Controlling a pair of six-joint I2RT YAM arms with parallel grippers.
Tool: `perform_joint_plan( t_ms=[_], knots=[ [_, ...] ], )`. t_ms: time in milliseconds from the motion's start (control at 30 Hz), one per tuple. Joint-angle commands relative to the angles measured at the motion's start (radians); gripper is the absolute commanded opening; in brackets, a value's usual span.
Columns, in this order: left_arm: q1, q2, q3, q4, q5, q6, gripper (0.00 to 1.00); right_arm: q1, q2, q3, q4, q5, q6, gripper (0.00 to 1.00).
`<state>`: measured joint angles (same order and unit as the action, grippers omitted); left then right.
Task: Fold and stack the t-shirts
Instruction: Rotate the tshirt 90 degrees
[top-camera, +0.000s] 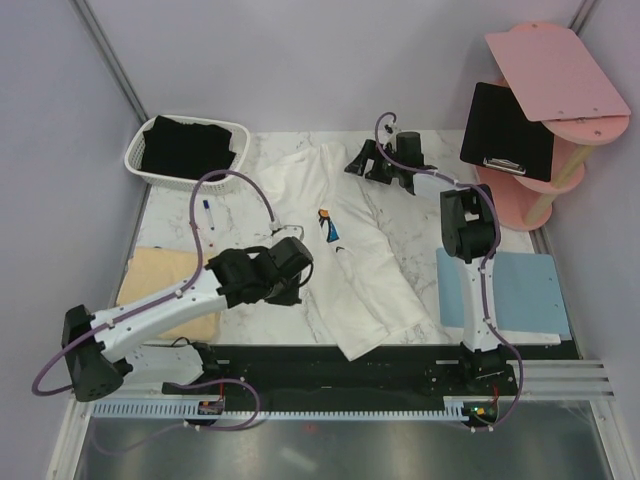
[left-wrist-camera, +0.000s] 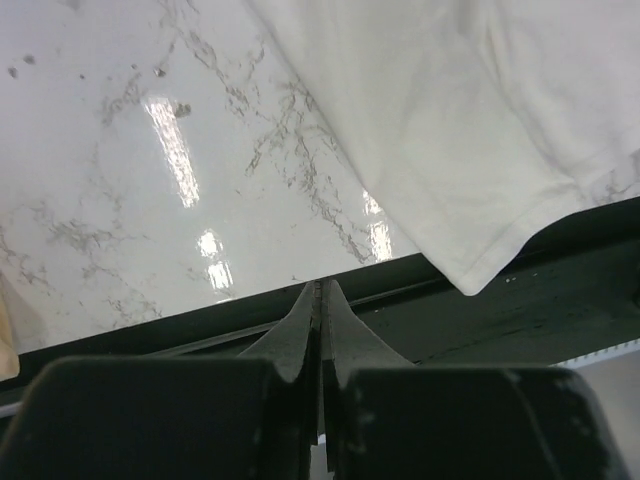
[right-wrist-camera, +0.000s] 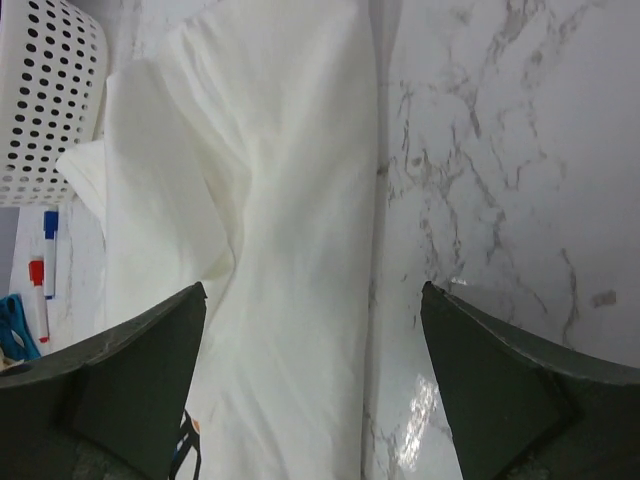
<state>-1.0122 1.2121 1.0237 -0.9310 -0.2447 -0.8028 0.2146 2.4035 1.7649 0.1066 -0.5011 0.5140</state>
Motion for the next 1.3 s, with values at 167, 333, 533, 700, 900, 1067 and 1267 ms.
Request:
perform_joint_plan(
  t_ms=[167, 333, 533, 700, 900, 1067, 1267],
  knots=[
    [0.004, -0.123, 0.17, -0.091, -0.16, 0.019, 0.08, 0.074, 0.219, 0.269, -0.061, 0.067, 0.018, 0.88],
    [0.004, -0.08, 0.208, -0.106, -0.168, 0.03, 0.41, 0.112, 0.304, 0.408, -0.131, 0.096, 0.035, 0.51],
    [0.006, -0.059, 0.211, -0.098, -0.171, 0.031, 0.55, 0.103, 0.301, 0.438, -0.127, 0.13, 0.066, 0.04],
    [0.006, -0.037, 0.184, -0.068, -0.143, 0.039, 0.57, 0.066, 0.261, 0.41, -0.127, 0.176, 0.067, 0.01],
    [0.006, 0.03, 0.139, 0.01, -0.093, 0.045, 0.66, -0.006, 0.201, 0.335, -0.133, 0.228, 0.066, 0.0],
    [0.006, 0.084, 0.122, 0.054, -0.062, 0.051, 0.67, -0.067, 0.148, 0.251, -0.134, 0.263, 0.075, 0.0],
    [0.006, 0.124, 0.112, 0.084, -0.036, 0.057, 0.67, -0.135, 0.092, 0.139, -0.116, 0.282, 0.119, 0.0]
  ],
)
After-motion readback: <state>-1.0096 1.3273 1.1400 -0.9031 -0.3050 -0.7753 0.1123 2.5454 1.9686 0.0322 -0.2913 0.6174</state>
